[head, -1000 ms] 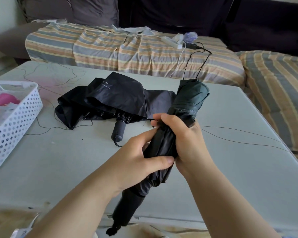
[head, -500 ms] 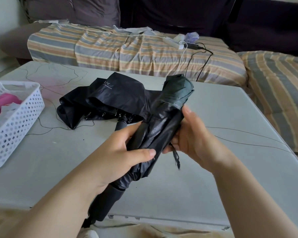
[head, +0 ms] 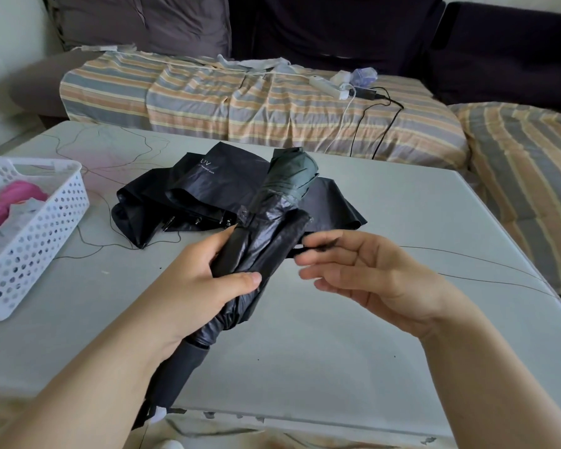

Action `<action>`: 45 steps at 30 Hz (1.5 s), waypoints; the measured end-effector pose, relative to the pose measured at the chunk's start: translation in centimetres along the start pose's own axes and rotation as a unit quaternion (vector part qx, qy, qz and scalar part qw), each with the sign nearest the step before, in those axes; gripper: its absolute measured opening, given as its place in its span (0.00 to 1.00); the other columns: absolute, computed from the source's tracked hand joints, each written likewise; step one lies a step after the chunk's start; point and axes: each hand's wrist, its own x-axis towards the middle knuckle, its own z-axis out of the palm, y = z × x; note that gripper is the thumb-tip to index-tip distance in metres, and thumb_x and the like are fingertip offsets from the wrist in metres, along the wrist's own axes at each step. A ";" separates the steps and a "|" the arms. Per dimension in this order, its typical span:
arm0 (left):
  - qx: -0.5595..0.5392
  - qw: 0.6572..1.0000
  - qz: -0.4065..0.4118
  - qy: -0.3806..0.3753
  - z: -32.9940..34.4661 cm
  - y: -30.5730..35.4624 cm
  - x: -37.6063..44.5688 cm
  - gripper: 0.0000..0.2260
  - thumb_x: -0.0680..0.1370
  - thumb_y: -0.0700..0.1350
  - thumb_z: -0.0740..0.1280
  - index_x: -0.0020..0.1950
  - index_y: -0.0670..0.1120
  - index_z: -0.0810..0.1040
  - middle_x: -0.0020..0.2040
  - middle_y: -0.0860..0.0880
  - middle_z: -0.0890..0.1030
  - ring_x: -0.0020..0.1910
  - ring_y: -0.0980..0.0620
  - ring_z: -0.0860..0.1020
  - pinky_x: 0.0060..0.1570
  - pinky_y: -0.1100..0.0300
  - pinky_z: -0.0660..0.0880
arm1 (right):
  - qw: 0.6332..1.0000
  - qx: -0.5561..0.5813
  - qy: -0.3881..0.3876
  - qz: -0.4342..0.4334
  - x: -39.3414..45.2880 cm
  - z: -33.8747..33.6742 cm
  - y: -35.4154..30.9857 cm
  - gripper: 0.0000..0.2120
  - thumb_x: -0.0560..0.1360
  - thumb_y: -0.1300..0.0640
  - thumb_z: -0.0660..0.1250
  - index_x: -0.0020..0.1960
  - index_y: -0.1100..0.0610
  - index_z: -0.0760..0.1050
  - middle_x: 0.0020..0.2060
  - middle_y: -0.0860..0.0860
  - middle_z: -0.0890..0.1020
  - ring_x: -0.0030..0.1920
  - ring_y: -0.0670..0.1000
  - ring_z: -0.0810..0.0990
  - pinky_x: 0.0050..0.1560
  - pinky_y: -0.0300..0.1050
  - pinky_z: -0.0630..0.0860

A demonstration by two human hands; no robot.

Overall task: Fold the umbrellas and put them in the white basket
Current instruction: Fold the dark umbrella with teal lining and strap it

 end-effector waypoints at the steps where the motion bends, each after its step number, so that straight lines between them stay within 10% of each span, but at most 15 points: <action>1: 0.002 1.000 -0.002 0.002 0.0 0.0 0.0 0.14 0.69 0.40 0.72 0.49 0.58 0.80 0.47 0.54 0.85 0.47 0.56 0.83 0.50 0.59 0.74 | 1.000 -0.018 0.008 -0.013 -0.1 0.0 0.0 0.14 0.70 0.66 0.71 0.55 0.59 0.78 0.46 0.53 0.85 0.46 0.50 0.84 0.45 0.38 0.78; 8: 0.003 1.000 -0.024 0.020 0.4 0.3 0.0 0.14 0.73 0.34 0.69 0.48 0.53 0.80 0.46 0.53 0.85 0.46 0.55 0.83 0.47 0.61 0.75 | 0.942 -0.244 0.166 -0.160 0.2 0.8 -0.1 0.11 0.72 0.59 0.69 0.38 0.43 0.83 0.34 0.44 0.77 0.31 0.43 0.73 0.36 0.31 0.71; 18: 0.056 0.998 -0.024 -0.001 1.6 0.0 -0.1 0.19 0.74 0.36 0.69 0.55 0.60 0.77 0.47 0.60 0.84 0.48 0.58 0.82 0.57 0.53 0.75 | 0.918 -0.265 0.237 -0.177 -0.5 2.1 -0.5 0.07 0.74 0.67 0.65 0.40 0.57 0.74 0.27 0.50 0.79 0.27 0.47 0.77 0.31 0.35 0.72; 32: 0.088 0.996 -0.001 -0.009 1.7 -0.5 0.1 0.20 0.70 0.42 0.71 0.57 0.62 0.76 0.47 0.56 0.84 0.48 0.51 0.82 0.56 0.49 0.77 | 0.981 -0.151 0.073 -0.095 -1.1 1.6 -1.3 0.08 0.74 0.72 0.65 0.47 0.62 0.76 0.40 0.54 0.86 0.43 0.51 0.86 0.44 0.39 0.80; 36: 0.099 0.995 0.002 -0.032 1.5 -0.7 0.1 0.21 0.74 0.38 0.69 0.59 0.62 0.75 0.48 0.58 0.84 0.49 0.53 0.82 0.57 0.48 0.76 | 0.914 -0.339 0.152 -0.163 -0.9 1.4 -1.4 0.07 0.72 0.62 0.71 0.40 0.50 0.81 0.37 0.46 0.83 0.36 0.44 0.80 0.42 0.38 0.75; 45: 0.192 0.977 0.040 -0.088 2.2 -0.8 -0.2 0.27 0.73 0.43 0.69 0.58 0.74 0.68 0.48 0.55 0.83 0.45 0.55 0.82 0.49 0.53 0.79 | 0.799 -0.537 0.137 -0.235 0.4 1.7 -0.5 0.05 0.68 0.49 0.69 0.40 0.49 0.83 0.40 0.35 0.76 0.54 0.38 0.67 0.57 0.35 0.58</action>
